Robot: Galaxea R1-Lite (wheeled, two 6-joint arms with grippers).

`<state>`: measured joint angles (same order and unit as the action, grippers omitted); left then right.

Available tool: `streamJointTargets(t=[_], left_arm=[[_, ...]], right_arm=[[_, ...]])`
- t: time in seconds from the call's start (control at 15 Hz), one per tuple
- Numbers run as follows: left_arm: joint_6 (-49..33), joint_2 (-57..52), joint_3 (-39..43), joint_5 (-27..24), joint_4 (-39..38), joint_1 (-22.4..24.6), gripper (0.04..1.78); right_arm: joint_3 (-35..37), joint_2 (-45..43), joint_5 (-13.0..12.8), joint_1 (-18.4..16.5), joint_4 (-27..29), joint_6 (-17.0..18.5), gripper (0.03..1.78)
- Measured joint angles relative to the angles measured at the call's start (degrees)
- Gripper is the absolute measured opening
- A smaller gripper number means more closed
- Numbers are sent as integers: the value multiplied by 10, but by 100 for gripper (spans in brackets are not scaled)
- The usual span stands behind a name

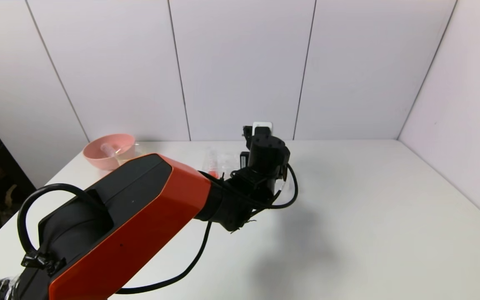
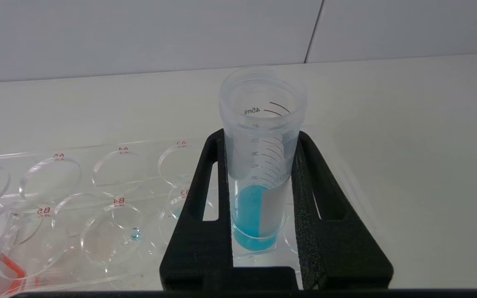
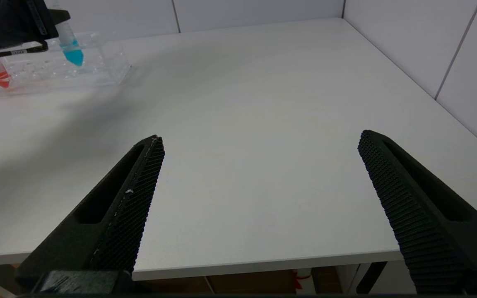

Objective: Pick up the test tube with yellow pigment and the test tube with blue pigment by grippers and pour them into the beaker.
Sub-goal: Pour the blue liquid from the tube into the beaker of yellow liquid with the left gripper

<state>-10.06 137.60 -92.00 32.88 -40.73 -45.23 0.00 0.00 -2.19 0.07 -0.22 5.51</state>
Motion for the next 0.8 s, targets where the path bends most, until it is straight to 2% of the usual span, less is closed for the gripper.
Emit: streamJointTargets(t=[0.8], left_arm=[[1,-70,-35,2,97,-24,44]], right_arm=[[0,0,0,0,0,0,171]])
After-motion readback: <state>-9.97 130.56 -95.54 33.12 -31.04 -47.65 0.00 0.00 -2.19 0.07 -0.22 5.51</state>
